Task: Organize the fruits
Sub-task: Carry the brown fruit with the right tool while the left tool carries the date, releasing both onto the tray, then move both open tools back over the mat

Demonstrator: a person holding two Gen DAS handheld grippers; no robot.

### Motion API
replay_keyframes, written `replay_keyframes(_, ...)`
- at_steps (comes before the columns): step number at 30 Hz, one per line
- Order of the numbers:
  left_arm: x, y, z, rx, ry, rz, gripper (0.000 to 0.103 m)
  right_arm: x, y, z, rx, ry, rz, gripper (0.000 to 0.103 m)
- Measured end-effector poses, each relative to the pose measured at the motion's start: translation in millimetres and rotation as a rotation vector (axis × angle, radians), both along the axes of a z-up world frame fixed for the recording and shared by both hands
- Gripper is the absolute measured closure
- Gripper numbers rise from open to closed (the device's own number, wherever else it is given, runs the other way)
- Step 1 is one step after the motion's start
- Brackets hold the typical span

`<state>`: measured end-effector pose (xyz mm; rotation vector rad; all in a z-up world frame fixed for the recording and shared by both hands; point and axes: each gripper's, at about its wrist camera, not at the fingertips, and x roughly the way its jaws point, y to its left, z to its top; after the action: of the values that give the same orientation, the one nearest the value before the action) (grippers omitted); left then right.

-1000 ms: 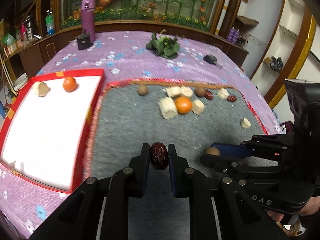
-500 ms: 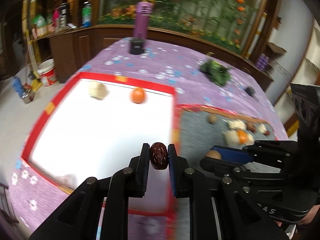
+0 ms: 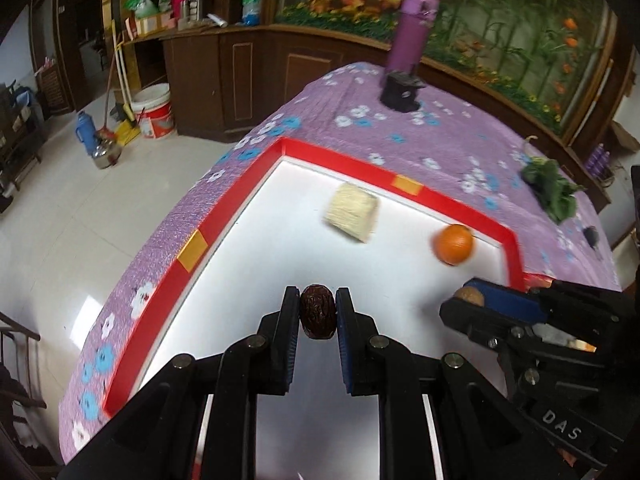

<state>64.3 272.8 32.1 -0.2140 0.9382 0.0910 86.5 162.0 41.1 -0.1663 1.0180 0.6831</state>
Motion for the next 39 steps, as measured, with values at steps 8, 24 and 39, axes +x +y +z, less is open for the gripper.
replay_keyframes(8, 12, 14, -16, -0.027, 0.05, 0.016, 0.087, 25, 15, -15, -0.044, 0.051, -0.016, 0.078)
replay_keyframes(24, 6, 18, -17, 0.037, 0.079, 0.068, 0.044, 12, 11, -23, -0.123, 0.053, -0.028, 0.076)
replay_keyframes(39, -30, -13, -5, 0.087, 0.068, 0.088, 0.039, -43, -34, 5, -0.113, 0.012, -0.016, 0.066)
